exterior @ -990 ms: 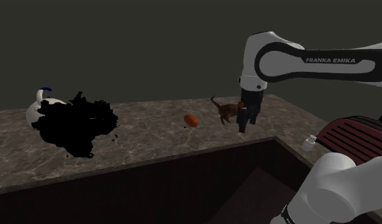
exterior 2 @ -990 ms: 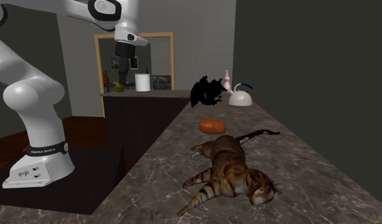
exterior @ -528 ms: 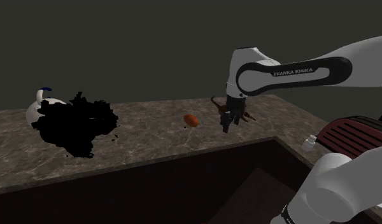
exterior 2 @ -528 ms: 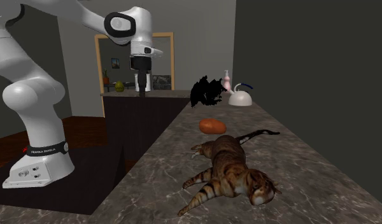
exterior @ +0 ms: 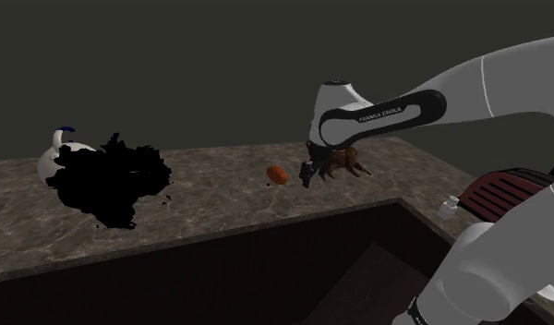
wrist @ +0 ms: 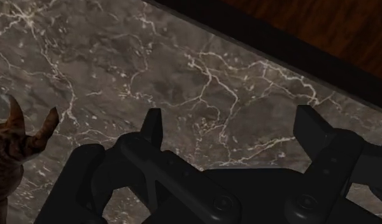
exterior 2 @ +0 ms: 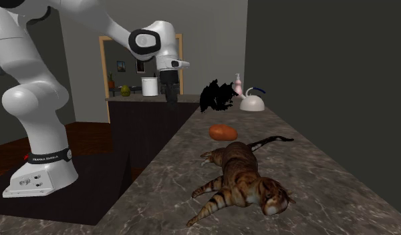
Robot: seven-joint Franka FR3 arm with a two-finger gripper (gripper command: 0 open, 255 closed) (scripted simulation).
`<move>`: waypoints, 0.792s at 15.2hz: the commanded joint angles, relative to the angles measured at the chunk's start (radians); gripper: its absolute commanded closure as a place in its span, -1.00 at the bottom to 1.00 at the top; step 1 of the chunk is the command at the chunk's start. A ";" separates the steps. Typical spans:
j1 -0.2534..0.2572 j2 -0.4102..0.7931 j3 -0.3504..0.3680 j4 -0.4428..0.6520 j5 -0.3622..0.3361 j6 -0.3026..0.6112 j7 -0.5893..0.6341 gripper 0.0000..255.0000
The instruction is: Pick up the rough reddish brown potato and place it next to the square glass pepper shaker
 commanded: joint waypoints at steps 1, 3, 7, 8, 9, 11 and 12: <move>-0.003 0.075 0.002 0.032 -0.014 0.074 0.011 -1.00; -0.008 0.141 0.001 0.069 -0.028 0.132 0.017 -1.00; -0.018 0.274 -0.004 0.160 -0.058 0.231 0.031 -1.00; -0.020 0.307 -0.005 0.186 -0.066 0.253 0.035 -1.00; -0.021 0.340 -0.007 0.213 -0.073 0.273 0.039 -1.00; -0.023 0.406 -0.011 0.270 -0.088 0.310 0.046 -1.00; -0.024 0.439 -0.013 0.301 -0.094 0.326 0.049 -1.00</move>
